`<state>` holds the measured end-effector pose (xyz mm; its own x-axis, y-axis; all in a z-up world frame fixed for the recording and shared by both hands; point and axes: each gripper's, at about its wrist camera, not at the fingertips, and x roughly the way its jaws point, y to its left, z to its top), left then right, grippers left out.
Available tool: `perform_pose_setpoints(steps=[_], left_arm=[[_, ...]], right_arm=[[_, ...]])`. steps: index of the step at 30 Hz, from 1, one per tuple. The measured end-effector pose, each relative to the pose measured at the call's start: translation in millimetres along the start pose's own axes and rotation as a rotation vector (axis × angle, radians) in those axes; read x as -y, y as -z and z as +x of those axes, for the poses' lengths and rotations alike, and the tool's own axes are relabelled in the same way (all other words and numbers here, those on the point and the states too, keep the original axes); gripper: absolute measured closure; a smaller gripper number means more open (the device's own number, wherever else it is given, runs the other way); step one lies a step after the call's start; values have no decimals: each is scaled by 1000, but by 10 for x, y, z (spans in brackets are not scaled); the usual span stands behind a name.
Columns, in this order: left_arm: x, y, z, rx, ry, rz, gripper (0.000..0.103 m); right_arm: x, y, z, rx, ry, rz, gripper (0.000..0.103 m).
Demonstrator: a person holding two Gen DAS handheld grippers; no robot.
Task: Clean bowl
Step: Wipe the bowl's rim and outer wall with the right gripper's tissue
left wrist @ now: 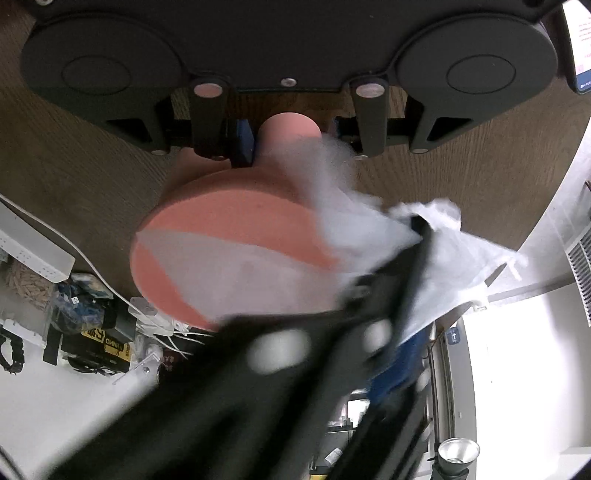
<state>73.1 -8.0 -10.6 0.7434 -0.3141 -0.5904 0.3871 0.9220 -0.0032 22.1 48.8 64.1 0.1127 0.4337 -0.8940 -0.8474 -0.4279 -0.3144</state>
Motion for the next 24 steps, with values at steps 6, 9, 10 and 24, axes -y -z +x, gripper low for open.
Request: perform_pose_setpoints(steps=[6,9,10,24], left_arm=[[-9,10,-1,0,1,-2,65],[-12,23,-17,0,2,-3,65],[-17,30,-23,1,2,-3,65],[24,-18,26,-1,3,-2,65]], right_arm=[[455,214,120,-68,68,93,94],[591,420,161,-118,82,145,94],[619,548,168,-143,84,177,94],[-118,1202,-4,-271,-23,237,94]])
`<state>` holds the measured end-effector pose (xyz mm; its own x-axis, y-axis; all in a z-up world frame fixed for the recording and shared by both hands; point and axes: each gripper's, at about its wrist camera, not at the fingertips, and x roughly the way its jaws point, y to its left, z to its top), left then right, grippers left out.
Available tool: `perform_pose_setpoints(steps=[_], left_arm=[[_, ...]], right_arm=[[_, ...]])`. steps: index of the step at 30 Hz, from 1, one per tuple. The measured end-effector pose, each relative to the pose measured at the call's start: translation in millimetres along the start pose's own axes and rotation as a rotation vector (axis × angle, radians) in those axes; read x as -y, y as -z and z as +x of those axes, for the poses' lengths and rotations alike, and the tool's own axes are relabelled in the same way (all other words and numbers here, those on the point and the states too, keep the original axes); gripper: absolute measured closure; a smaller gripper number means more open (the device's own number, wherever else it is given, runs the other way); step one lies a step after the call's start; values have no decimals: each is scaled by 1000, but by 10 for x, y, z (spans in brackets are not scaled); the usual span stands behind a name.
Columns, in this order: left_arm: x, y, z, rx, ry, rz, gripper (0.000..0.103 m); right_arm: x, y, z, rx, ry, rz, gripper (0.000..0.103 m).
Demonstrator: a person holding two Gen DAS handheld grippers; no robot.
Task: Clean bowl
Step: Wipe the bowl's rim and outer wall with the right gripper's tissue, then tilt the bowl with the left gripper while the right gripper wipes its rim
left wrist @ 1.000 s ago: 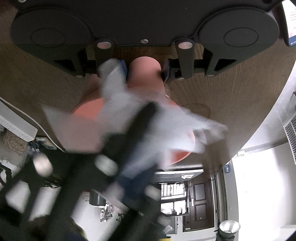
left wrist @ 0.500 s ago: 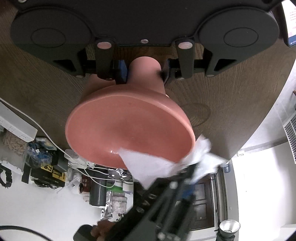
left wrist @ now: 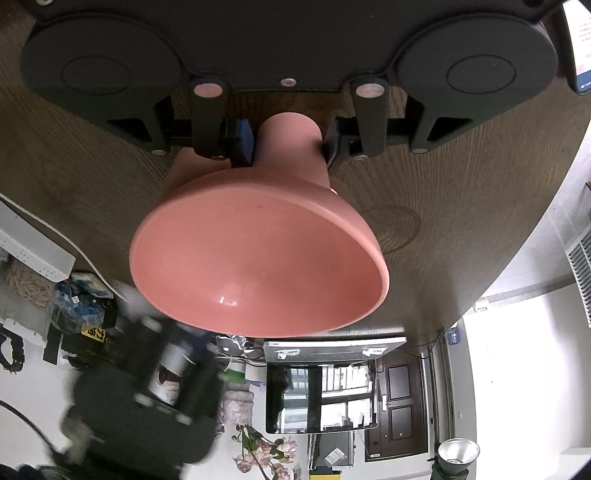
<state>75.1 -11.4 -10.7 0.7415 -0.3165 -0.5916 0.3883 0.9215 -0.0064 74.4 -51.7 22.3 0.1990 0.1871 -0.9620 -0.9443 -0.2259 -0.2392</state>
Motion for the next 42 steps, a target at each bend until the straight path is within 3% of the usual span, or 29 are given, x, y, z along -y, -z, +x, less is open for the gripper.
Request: perform_pose_setpoints(steps=[5,10,15,22,32,42], left_arm=[[-4,5,-20,1,-2,4,65],[10,12,-38,2,-7,11,65],[-9,32,-67,2,-12,-2,65],[-8,46,-121,19,-38,-10,66],[361,97,-230,68,-24,169,65],[403,126,-207,71,-27,166,66]], right_arm=[[-553,-97,-60,7,-81,-177,94],[-843,-418,-222,92,-104,-320,94],[-964,-703,-279,89,-108,-545,92],[-884,-711,-276,65,-153,-636,92],[-656,-1002,-352,170,-101,-577,92],[-133,-1098,-157,164,21,-413,92]])
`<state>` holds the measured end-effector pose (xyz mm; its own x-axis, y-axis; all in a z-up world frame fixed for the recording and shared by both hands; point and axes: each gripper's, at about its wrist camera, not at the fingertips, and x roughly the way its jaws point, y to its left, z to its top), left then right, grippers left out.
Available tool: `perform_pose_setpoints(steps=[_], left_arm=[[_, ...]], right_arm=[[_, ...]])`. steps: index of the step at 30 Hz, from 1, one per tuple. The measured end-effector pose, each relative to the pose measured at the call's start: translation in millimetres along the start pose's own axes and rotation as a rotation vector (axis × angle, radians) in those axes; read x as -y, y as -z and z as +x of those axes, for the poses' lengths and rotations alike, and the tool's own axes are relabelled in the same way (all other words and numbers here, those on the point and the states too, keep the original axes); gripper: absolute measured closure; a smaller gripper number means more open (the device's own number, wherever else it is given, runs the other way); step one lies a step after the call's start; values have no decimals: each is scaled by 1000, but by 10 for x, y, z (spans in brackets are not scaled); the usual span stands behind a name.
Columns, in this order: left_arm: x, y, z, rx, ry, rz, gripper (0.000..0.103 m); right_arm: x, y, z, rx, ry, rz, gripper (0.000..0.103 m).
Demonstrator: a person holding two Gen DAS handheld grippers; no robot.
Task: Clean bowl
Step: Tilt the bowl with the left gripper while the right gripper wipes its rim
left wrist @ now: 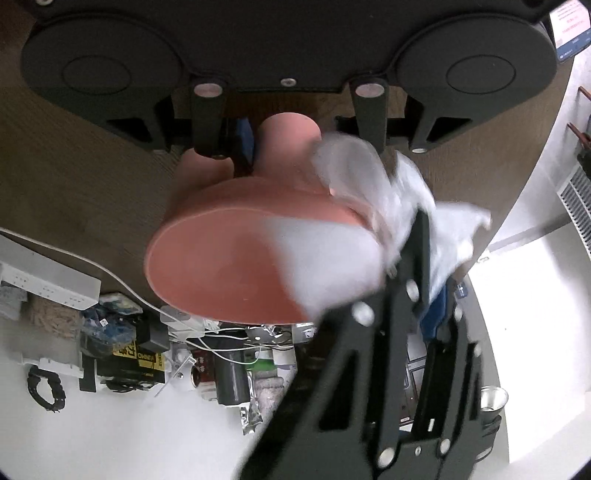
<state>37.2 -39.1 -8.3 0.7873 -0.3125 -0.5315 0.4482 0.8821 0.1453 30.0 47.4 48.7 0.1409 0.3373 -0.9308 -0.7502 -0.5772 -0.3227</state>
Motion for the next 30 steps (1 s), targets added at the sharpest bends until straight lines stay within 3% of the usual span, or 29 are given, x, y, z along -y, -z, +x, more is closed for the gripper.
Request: perform_pose_setpoints(steps=[10,17,30], left_arm=[[-54,-13,-61,-1,-2,-9,66],[-153,-99,-216,23,-25,30,66],[-57,-143,-260,22,-18,240,66]], right_arm=[[267,634,19,-118,73,181,92],[-109,1142,-46,-186,52,338,92],[-914,1033,-171,-131,-36,364,91]])
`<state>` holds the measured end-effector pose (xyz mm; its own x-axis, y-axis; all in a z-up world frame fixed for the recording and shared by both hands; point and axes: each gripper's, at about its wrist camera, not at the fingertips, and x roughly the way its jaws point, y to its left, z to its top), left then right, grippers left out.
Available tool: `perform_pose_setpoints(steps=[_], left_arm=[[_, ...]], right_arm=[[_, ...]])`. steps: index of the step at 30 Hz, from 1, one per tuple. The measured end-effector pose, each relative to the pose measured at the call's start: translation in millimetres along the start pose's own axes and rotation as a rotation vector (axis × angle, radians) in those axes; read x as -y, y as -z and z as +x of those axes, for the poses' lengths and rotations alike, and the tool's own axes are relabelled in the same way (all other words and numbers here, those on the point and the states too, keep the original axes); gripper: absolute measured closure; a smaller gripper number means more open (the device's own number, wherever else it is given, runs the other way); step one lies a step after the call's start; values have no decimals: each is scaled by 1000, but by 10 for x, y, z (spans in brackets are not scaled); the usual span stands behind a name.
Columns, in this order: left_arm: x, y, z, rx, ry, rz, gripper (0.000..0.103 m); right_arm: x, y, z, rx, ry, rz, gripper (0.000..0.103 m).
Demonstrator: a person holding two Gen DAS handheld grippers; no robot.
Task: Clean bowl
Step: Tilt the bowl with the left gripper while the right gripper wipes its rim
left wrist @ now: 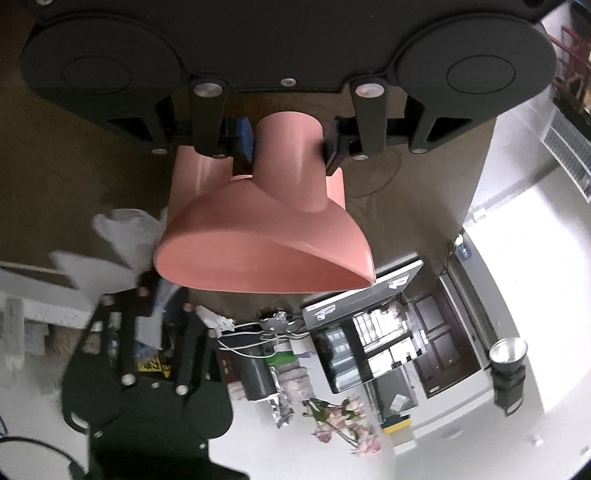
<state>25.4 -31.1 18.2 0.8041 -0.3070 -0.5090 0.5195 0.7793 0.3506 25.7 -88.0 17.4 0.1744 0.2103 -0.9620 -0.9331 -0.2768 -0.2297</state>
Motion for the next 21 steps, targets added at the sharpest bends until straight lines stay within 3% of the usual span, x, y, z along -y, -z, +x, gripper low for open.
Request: perform_pose_setpoints(steps=[9,21], left_arm=[[75,-23,40,14,-6,66,66],[74,-16,66,14,-26,85,66]], right_arm=[[-291,-291,-231,121,-61,-78,91],[-100,-704,-476,237,-16,-189,92]])
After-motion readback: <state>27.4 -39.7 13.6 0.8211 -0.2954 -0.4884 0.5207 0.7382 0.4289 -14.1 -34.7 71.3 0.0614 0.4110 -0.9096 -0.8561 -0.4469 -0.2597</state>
